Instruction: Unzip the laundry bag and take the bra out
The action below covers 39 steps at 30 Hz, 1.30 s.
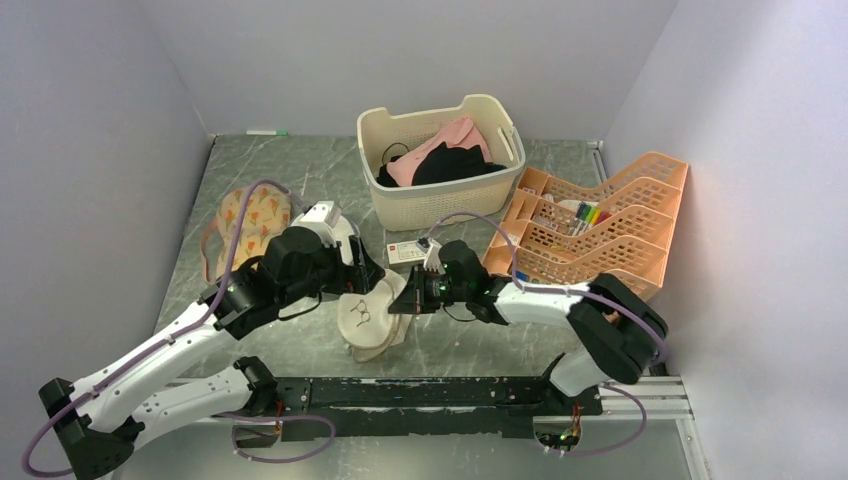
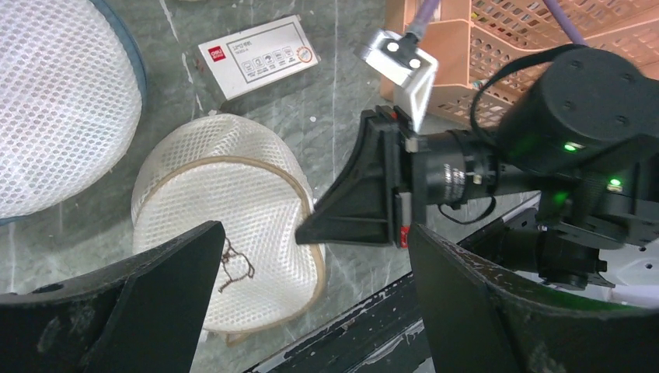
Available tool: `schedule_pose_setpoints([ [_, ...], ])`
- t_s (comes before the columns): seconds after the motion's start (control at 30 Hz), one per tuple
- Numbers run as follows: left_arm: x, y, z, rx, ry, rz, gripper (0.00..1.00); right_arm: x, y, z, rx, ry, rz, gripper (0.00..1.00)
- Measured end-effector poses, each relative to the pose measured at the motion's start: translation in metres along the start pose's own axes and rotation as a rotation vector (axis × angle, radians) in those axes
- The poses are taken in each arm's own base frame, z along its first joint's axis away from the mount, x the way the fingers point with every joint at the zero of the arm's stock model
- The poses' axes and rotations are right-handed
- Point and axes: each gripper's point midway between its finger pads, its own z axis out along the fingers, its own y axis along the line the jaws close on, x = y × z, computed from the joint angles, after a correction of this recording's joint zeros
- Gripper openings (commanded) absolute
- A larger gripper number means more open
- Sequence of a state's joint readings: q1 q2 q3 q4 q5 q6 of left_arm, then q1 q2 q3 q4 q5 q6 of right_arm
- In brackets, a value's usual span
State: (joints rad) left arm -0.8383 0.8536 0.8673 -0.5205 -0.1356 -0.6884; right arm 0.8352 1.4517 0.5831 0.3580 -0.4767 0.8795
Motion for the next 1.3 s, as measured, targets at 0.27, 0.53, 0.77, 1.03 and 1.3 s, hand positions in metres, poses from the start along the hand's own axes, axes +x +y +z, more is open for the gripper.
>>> schedule_pose_setpoints([
  [0.27,0.016,0.009,0.001,-0.011,0.024,-0.032,1.00,0.018,-0.062,0.012,0.128,0.043,0.034,0.00],
  [0.53,0.022,0.026,-0.004,-0.042,-0.022,-0.052,0.96,0.022,-0.076,0.013,0.162,0.051,-0.006,0.14],
  [0.77,0.023,0.034,0.009,-0.073,-0.017,-0.059,0.95,0.004,-0.077,-0.005,0.199,0.005,-0.068,0.54],
  [1.03,-0.001,0.069,0.026,-0.113,-0.048,-0.123,0.95,-0.038,-0.069,-0.048,0.223,-0.135,-0.151,0.78],
  [1.3,-0.033,0.117,0.038,-0.156,-0.062,-0.193,0.95,-0.059,-0.099,-0.083,0.354,-0.200,-0.151,0.91],
])
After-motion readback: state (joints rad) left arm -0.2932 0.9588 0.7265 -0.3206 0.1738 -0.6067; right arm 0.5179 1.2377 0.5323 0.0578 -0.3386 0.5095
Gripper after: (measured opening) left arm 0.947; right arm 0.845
